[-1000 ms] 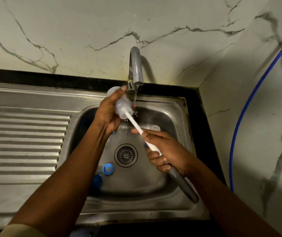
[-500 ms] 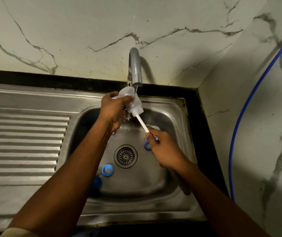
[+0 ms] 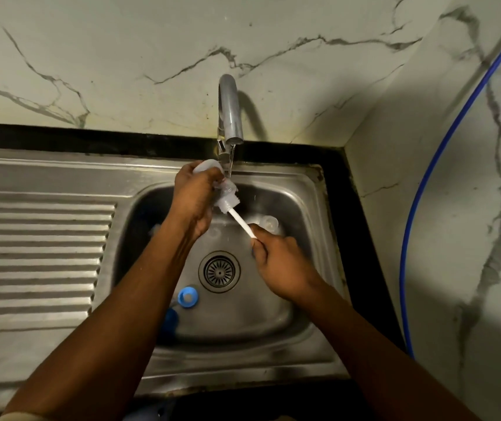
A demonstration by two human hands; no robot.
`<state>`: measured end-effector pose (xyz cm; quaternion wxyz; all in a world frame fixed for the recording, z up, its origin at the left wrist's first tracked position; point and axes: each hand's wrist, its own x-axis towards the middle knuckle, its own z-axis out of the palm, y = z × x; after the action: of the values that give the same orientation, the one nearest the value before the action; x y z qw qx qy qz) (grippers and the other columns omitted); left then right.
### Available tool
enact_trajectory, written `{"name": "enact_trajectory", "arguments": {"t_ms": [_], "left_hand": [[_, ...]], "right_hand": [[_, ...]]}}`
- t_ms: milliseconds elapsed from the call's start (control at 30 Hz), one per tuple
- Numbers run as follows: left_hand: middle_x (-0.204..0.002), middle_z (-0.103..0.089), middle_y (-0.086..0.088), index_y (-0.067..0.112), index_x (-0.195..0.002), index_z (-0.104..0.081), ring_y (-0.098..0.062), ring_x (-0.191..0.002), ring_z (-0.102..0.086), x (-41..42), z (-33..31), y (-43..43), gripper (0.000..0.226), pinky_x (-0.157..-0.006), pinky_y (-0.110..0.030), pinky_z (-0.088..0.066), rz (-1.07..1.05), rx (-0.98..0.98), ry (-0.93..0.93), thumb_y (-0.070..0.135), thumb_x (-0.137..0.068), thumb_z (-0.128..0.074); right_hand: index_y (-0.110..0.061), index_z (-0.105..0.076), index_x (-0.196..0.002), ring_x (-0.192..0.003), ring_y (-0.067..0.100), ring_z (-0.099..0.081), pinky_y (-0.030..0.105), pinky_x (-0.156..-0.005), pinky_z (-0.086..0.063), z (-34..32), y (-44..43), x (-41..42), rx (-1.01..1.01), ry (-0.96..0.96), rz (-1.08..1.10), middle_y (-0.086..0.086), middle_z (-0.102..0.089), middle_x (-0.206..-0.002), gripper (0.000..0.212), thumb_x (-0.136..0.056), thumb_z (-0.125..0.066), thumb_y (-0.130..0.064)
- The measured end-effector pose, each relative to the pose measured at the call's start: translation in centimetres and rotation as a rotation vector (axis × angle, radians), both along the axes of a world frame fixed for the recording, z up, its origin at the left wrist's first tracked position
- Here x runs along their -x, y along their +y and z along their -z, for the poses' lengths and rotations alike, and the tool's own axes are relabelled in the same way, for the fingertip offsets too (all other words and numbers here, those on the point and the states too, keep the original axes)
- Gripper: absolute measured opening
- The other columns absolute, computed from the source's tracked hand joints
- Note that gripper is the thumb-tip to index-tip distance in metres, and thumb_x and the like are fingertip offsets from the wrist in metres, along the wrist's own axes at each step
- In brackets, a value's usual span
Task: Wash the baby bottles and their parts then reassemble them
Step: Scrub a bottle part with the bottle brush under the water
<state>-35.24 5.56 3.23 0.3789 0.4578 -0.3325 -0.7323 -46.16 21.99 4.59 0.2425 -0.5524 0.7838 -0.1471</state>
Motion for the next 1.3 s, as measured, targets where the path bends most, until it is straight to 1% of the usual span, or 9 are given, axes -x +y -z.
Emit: {"name": "enact_trajectory", "arguments": {"t_ms": [267, 367, 533, 667, 767, 867, 1033, 1167, 1300], "left_hand": [[-0.106, -0.062, -0.015, 0.006, -0.096, -0.068, -0.028, -0.103, -0.064, -1.6, 0.7, 0.1, 0.022, -0.106, -0.05, -0.048, 0.125, -0.196, 0.59, 0.01, -0.077, -0.078], [-0.094, -0.062, -0.014, 0.003, -0.09, -0.07, -0.026, -0.089, -0.065, -0.9, 0.8, 0.1, 0.005, -0.091, -0.047, -0.057, 0.064, -0.189, 0.477, 0.005, -0.086, -0.067], [-0.121, -0.059, -0.027, 0.0, -0.135, -0.051, -0.042, -0.104, -0.066, -0.1, 1.0, 0.3, 0.066, -0.079, -0.056, -0.059, 0.051, -0.064, 0.04, 0.011, -0.075, -0.077], [-0.124, -0.063, -0.022, 0.008, -0.135, -0.053, -0.038, -0.105, -0.069, -0.1, 0.8, 0.1, 0.063, -0.086, -0.056, -0.059, 0.003, 0.011, -0.005, 0.004, -0.078, -0.077], [-0.108, -0.064, -0.014, 0.003, -0.127, -0.055, -0.026, -0.094, -0.069, -1.3, 0.8, -0.2, 0.057, -0.091, -0.049, -0.055, 0.052, -0.106, 0.315, 0.013, -0.078, -0.083], [-0.112, -0.061, -0.019, 0.001, -0.12, -0.053, -0.032, -0.113, -0.065, -1.1, 0.5, -0.2, 0.046, -0.106, -0.051, -0.047, 0.045, -0.289, 0.65, 0.01, -0.081, -0.076], [-0.1, -0.066, -0.024, -0.006, -0.12, -0.057, -0.032, -0.085, -0.065, -0.5, 1.2, 0.9, 0.049, -0.068, -0.041, -0.059, 0.017, -0.092, 0.1, 0.009, -0.079, -0.08], [-0.125, -0.059, -0.032, 0.003, -0.136, -0.051, -0.041, -0.104, -0.065, -0.2, 1.5, 1.2, 0.07, -0.067, -0.041, -0.06, 0.003, -0.019, 0.001, 0.023, -0.073, -0.072], [-0.115, -0.066, -0.02, 0.005, -0.132, -0.053, -0.033, -0.095, -0.071, -0.6, 0.4, -0.2, 0.067, -0.082, -0.051, -0.059, 0.007, 0.009, 0.106, 0.009, -0.073, -0.085]], "right_hand": [[-0.039, -0.063, -0.129, -0.039, 0.002, -0.023, 0.011, -0.034, -0.019, -3.9, 0.8, -0.4, -0.352, -1.388, 0.216, -0.003, -0.028, -0.058, 0.032, -0.105, -0.042, -0.039], [-0.038, -0.062, -0.126, -0.041, 0.006, -0.032, 0.019, -0.039, -0.028, -2.3, 0.6, -1.1, -0.242, -1.006, 0.222, -0.006, -0.037, -0.055, 0.028, -0.105, -0.043, -0.038], [-0.036, -0.052, -0.137, -0.105, 0.031, -0.058, 0.039, -0.086, -0.048, -0.4, 0.2, 1.0, -0.095, 0.045, 0.024, 0.009, -0.067, -0.111, 0.035, -0.105, -0.036, -0.035], [-0.035, -0.063, -0.107, -0.059, 0.017, -0.053, 0.032, -0.056, -0.043, -1.2, -0.1, 0.0, -0.016, -0.276, 0.113, 0.005, -0.055, -0.072, 0.023, -0.105, -0.04, -0.033], [-0.044, -0.066, -0.117, -0.041, 0.008, -0.027, 0.016, -0.038, -0.023, -3.3, 0.2, 0.0, -0.185, -1.008, 0.254, -0.001, -0.034, -0.059, 0.025, -0.105, -0.044, -0.04], [-0.044, -0.064, -0.125, -0.043, 0.006, -0.024, 0.015, -0.038, -0.018, -4.1, 0.4, -0.6, -0.285, -1.216, 0.174, -0.003, -0.031, -0.059, 0.029, -0.105, -0.043, -0.042], [-0.049, -0.064, -0.085, -0.045, 0.012, -0.044, 0.029, -0.043, -0.04, -1.7, -0.5, 0.4, -0.128, -0.471, 0.122, 0.002, -0.049, -0.064, 0.03, -0.104, -0.044, -0.038], [-0.037, -0.056, -0.132, -0.089, 0.03, -0.063, 0.035, -0.071, -0.048, -1.1, -1.1, 1.3, -0.015, 0.151, -0.014, 0.009, -0.066, -0.099, 0.033, -0.104, -0.039, -0.037], [-0.036, -0.059, -0.125, -0.065, 0.019, -0.062, 0.032, -0.055, -0.049, -2.3, -1.0, 0.0, 0.052, -0.161, 0.077, 0.004, -0.064, -0.082, 0.028, -0.104, -0.041, -0.04]]}}
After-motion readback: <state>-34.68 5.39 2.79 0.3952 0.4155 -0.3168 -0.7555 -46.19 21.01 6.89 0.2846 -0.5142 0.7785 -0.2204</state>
